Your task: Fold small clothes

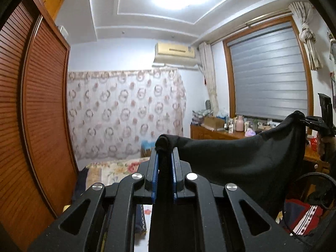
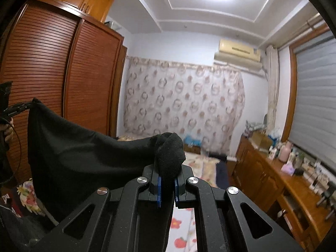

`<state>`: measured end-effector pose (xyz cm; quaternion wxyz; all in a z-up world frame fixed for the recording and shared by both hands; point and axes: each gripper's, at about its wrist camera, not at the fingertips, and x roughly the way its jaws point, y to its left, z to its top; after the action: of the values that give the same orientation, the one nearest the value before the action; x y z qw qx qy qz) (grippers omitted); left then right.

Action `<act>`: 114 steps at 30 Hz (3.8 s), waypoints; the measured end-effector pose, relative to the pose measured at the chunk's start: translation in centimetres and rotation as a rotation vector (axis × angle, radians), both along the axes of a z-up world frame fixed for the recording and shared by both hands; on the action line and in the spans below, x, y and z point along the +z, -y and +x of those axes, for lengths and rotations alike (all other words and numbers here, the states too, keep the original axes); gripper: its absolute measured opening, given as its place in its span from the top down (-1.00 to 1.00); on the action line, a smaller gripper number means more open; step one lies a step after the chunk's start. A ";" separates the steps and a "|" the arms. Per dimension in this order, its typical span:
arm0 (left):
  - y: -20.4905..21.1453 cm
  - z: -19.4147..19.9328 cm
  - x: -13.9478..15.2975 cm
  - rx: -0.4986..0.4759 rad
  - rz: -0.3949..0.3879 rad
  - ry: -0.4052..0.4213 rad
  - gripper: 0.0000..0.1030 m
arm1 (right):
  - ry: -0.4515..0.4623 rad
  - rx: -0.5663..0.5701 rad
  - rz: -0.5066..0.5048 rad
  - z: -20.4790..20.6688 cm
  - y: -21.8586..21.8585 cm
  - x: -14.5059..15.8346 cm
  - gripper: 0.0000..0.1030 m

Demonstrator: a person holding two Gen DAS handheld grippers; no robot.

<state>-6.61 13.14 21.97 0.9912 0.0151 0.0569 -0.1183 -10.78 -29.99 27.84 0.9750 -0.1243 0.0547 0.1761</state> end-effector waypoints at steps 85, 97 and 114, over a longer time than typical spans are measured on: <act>8.9 23.7 -29.7 -0.022 0.096 -0.794 -0.54 | -0.771 -0.219 0.071 26.1 -1.9 -15.9 0.13; 6.1 24.1 -30.6 0.022 0.002 -0.815 -0.54 | -0.710 -0.221 0.009 24.1 -4.1 -17.7 0.04; 4.9 26.9 -31.0 0.116 -0.041 -0.822 -0.04 | -0.703 -0.224 -0.003 25.6 -4.9 -18.6 0.03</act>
<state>20.31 8.20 -9.01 0.8911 -0.0563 0.4462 -0.0596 14.81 -25.05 9.26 0.9096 -0.0507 0.4000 0.1000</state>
